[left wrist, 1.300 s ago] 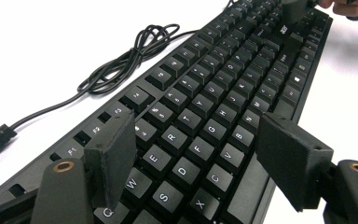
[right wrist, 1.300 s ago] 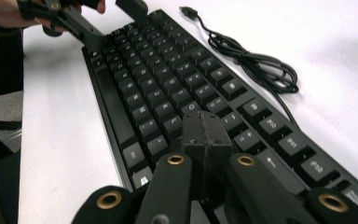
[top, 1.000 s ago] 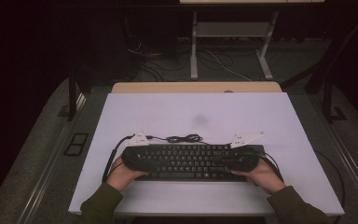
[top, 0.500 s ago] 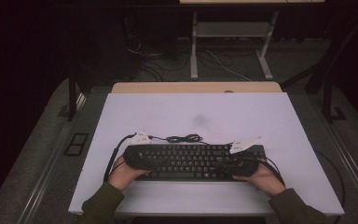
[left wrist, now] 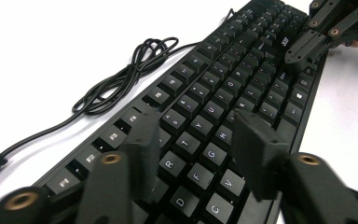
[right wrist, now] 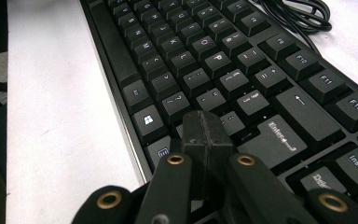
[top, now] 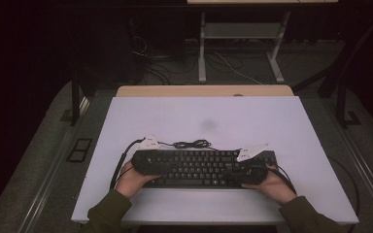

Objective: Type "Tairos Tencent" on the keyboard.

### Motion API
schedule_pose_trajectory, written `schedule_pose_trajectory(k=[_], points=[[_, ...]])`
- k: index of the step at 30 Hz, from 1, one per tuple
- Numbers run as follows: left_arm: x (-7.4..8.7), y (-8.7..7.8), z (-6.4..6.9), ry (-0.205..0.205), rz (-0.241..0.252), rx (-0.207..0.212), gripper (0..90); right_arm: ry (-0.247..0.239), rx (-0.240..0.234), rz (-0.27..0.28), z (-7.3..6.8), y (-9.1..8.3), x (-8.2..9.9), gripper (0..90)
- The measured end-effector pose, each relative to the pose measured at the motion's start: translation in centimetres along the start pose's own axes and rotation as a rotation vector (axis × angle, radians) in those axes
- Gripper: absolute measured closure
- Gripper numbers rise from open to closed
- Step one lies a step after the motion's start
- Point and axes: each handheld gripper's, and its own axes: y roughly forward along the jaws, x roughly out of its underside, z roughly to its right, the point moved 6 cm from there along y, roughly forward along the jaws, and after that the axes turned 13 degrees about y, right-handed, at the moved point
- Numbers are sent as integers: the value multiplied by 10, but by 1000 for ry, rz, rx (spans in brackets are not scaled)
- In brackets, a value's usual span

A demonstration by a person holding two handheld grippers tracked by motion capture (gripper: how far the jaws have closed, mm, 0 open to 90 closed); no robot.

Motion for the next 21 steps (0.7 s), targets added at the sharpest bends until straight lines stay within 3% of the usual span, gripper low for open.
schedule_pose_trajectory(k=[10, 21], points=[[-4, 14, 2, 37, -33, 5, 889, 2, -1, 0, 0, 0, 0, 890], [1, 27, 0, 54, -82, 4, 890, 1, -1, 1, 0, 0, 0, 890]])
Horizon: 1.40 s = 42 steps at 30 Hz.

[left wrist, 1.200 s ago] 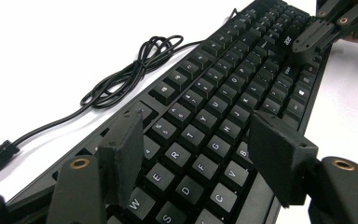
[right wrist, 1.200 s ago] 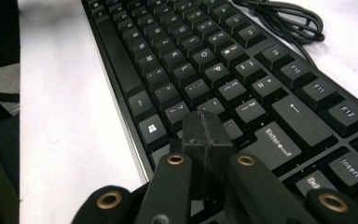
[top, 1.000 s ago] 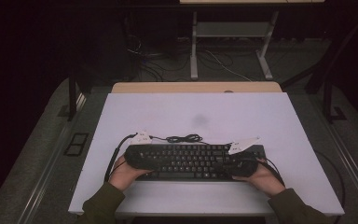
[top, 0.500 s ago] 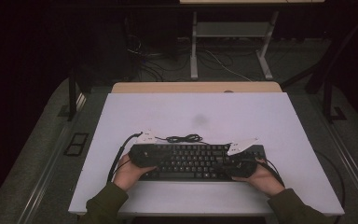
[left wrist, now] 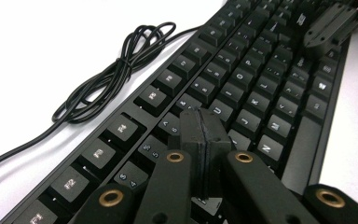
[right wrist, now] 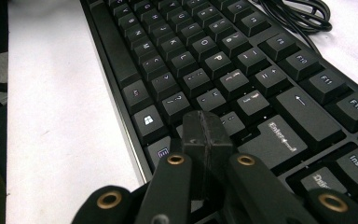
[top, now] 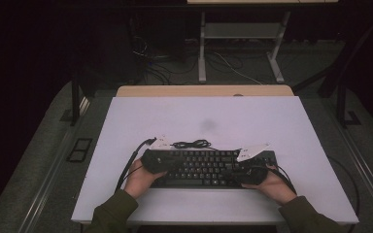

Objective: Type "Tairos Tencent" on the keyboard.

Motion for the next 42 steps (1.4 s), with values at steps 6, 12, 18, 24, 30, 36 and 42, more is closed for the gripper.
schedule_pose_trajectory(k=[6, 12, 18, 24, 30, 36, 42], points=[[2, 3, 0, 4, -12, 0, 890, -1, 0, 0, 0, 0, 0, 890], [3, 3, 0, -1, -13, -5, 890, -3, -1, -1, 0, 0, 0, 890], [-2, -7, -1, -14, 28, -10, 890, -3, -2, -1, 0, 0, 0, 890], [-1, -13, -2, -35, 47, -13, 817, -6, -2, 0, 0, 0, 0, 890], [0, -18, 0, -49, 66, -6, 687, -5, -12, 23, 0, -5, -3, 889], [0, -23, 1, -48, 74, -12, 567, 2, -41, 55, -3, -7, -8, 816], [1, -26, 3, -53, 70, -15, 478, 13, -66, 92, -5, -11, -15, 681]])
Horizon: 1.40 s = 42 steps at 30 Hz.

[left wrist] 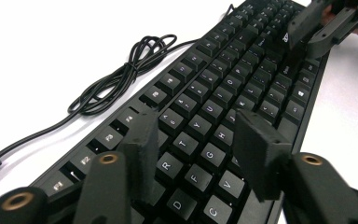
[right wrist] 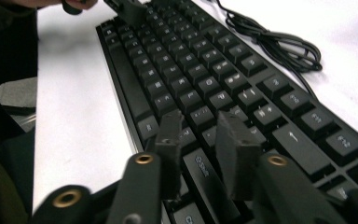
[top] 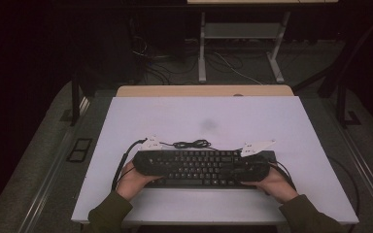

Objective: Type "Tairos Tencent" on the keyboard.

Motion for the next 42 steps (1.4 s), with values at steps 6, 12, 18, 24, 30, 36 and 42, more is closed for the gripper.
schedule_pose_trajectory(k=[6, 12, 18, 24, 30, 36, 42], points=[[3, -6, 0, -8, 9, -11, 426, 2, -6, 16, -2, 1, -7, 556], [6, -12, -3, -19, 18, -20, 417, 6, -6, 28, -3, 4, -13, 483], [10, -14, -4, -32, 16, -23, 420, 10, -5, 31, -2, 9, -18, 417], [13, -19, -6, -36, 16, -39, 484, 11, -1, 38, -3, 15, -25, 382], [15, -22, -8, -40, 15, -46, 668, 20, -2, 49, -3, 20, -32, 369], [17, -20, -11, -38, 4, -50, 821, 16, -4, 43, -3, 27, -36, 362], [20, -16, -16, -40, -9, -48, 889, 11, -9, 50, -5, 32, -42, 361]])
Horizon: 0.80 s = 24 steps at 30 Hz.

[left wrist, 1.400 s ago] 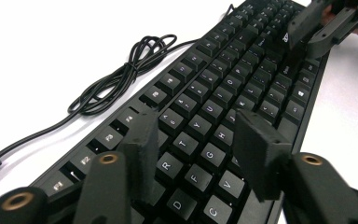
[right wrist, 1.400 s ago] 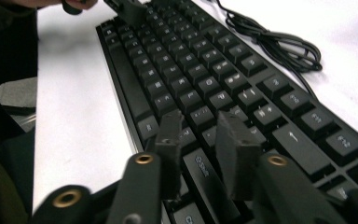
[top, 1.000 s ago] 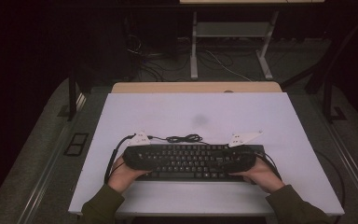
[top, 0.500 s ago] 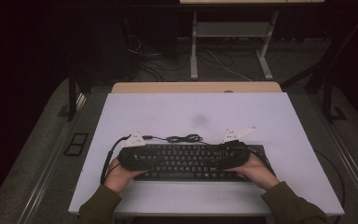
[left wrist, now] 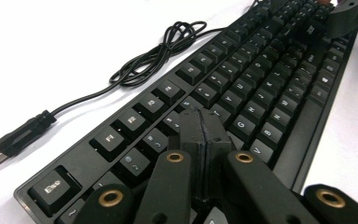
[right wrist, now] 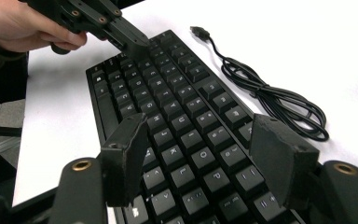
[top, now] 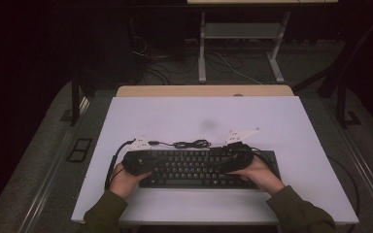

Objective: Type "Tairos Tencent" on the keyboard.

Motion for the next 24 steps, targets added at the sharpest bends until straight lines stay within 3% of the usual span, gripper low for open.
schedule_pose_trajectory(k=[24], points=[[4, 17, -2, 17, -50, 5, 890, -5, -1, -3, -1, 3, 0, 358]])
